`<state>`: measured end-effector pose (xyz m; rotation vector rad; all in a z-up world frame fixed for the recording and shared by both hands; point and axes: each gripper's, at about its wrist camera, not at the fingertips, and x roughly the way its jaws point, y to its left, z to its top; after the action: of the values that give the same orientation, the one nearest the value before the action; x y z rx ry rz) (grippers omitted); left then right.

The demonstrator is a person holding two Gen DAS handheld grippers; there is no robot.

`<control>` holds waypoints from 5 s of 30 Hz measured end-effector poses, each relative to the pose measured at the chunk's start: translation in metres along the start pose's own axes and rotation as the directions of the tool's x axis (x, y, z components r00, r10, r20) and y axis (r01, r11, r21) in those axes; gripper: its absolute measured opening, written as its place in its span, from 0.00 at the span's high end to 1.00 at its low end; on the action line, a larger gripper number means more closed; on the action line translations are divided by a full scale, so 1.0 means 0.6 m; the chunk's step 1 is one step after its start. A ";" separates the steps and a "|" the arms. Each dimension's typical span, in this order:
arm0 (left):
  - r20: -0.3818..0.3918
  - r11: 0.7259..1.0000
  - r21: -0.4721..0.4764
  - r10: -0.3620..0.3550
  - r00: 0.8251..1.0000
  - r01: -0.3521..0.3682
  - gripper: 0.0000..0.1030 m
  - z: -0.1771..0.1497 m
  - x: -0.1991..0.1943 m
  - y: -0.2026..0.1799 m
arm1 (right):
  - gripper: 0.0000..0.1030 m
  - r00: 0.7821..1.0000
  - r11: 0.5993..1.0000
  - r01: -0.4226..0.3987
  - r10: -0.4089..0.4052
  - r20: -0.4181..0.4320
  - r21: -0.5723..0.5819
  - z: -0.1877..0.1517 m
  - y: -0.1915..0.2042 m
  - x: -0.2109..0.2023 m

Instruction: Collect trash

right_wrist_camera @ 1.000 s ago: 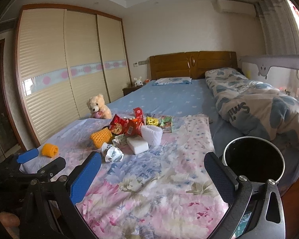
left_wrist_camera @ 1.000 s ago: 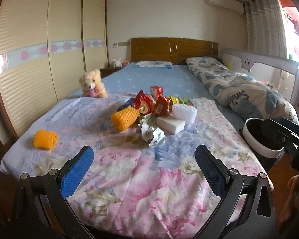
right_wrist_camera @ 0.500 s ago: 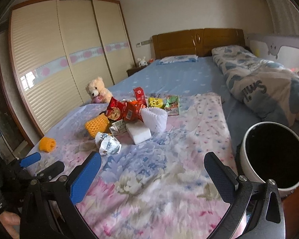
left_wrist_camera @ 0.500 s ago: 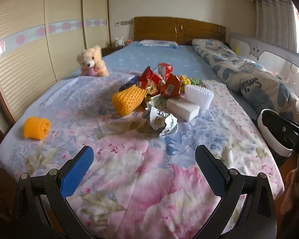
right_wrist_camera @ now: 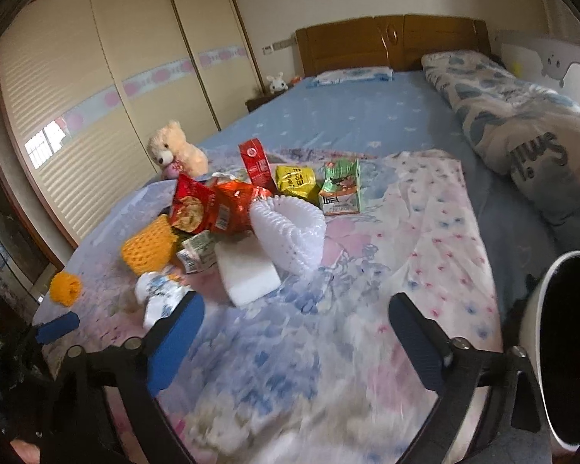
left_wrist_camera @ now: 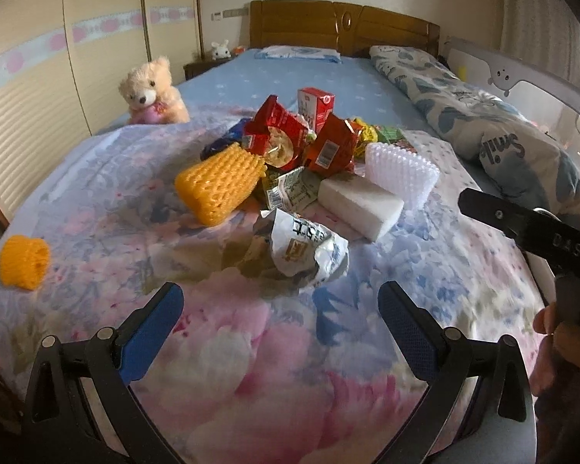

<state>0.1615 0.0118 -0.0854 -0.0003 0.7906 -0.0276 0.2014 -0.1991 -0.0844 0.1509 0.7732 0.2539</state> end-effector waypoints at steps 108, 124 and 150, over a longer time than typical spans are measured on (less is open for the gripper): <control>-0.269 0.772 0.319 -0.482 0.834 0.549 0.45 0.010 0.034 -0.465 | 0.40 0.957 0.852 0.259 -0.291 0.002 0.455 -0.111 -0.392 -0.237; -0.127 0.910 0.195 -0.346 0.930 0.366 0.42 -0.008 0.010 -0.234 | 0.23 0.984 0.926 0.128 -0.164 0.073 0.355 -0.095 -0.226 -0.185; -0.075 0.988 -0.033 -0.156 0.985 0.154 0.42 -0.022 0.024 0.015 | 0.19 0.998 0.991 -0.053 0.055 -0.011 0.122 -0.064 -0.009 -0.042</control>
<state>0.1622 0.0203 -0.1050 -0.0874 0.8666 -0.1648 0.1576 -0.2096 -0.0959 0.2858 0.7993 0.2592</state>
